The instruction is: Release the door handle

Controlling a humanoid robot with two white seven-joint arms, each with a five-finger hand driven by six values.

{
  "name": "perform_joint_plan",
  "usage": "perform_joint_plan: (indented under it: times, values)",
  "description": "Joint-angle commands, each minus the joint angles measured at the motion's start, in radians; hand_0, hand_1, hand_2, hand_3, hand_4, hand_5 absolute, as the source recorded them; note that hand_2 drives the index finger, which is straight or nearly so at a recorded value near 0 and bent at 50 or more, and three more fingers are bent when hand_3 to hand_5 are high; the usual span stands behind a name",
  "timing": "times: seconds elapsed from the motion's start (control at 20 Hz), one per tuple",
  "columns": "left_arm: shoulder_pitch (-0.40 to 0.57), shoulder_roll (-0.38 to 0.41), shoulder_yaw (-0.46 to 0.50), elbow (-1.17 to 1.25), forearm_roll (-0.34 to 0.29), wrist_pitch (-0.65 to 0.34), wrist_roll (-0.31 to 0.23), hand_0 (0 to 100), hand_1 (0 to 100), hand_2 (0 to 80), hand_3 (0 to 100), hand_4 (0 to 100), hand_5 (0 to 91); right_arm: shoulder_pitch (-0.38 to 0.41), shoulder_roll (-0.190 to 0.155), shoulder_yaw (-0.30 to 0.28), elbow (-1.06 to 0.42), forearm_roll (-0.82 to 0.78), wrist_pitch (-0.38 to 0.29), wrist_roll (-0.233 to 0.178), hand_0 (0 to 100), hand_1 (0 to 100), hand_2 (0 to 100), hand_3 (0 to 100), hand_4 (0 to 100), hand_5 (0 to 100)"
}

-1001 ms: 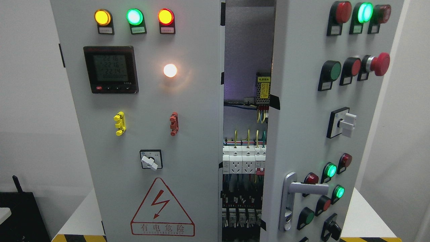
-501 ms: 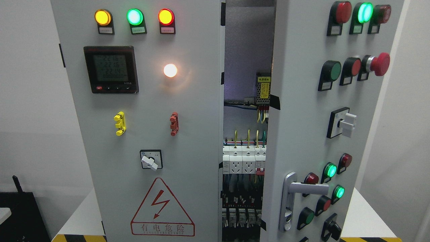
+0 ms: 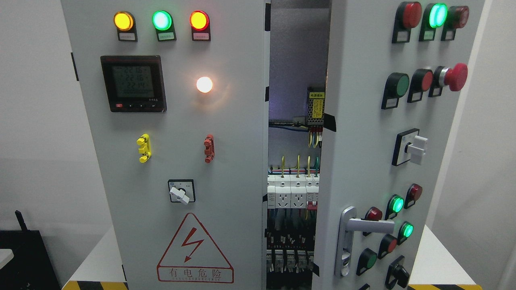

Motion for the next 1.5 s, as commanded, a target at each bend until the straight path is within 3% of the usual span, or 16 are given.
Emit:
perform_joint_plan:
  times: [0.0,0.15,0.25,0.35,0.45,0.55,0.75,1.0,1.45]
  values:
    - [0.031,0.0,0.0,-0.031,0.0,0.0,0.001,12,39,0.0,0,0,0.0,0.003,0.059,-0.037,0.481,-0.002,0.002,0.022,52,22,26,47,39,45]
    - [0.031,0.0,0.0,-0.031,0.0,0.0,0.001,12,39,0.0,0,0,0.0,-0.014,0.06,-0.024,0.615,-0.026,0.005,0.051,52,21,26,45,34,43]
    - [0.031,0.0,0.0,-0.031,0.0,0.0,0.001,12,39,0.0,0,0,0.0,-0.015,0.065,-0.017,0.666,-0.06,0.011,0.114,52,20,25,45,29,38]
    - [0.031,0.0,0.0,-0.031,0.0,0.0,0.001,12,39,0.0,0,0,0.0,-0.015,0.083,-0.006,0.712,-0.065,0.011,0.191,52,19,23,38,24,32]
    - [0.031,0.0,0.0,-0.031,0.0,0.0,0.001,12,39,0.0,0,0,0.0,-0.015,0.086,-0.004,0.761,-0.065,0.013,0.253,52,17,17,27,13,22]
    - [0.031,0.0,0.0,-0.031,0.0,0.0,0.001,12,39,0.0,0,0,0.0,-0.015,0.097,-0.003,0.802,-0.065,0.013,0.292,51,17,13,20,5,12]
    - [0.031,0.0,0.0,-0.031,0.0,0.0,0.001,12,39,0.0,0,0,0.0,-0.017,0.125,0.002,0.853,-0.065,0.014,0.324,50,14,9,13,0,1]
    - [0.031,0.0,0.0,-0.031,0.0,0.0,0.001,12,39,0.0,0,0,0.0,-0.024,0.155,0.02,0.885,-0.089,0.039,0.393,49,9,3,1,0,0]
    - [0.031,0.0,0.0,-0.031,0.0,0.0,0.001,12,39,0.0,0,0,0.0,-0.029,0.163,0.037,0.911,-0.106,0.093,0.435,45,5,0,0,0,0]
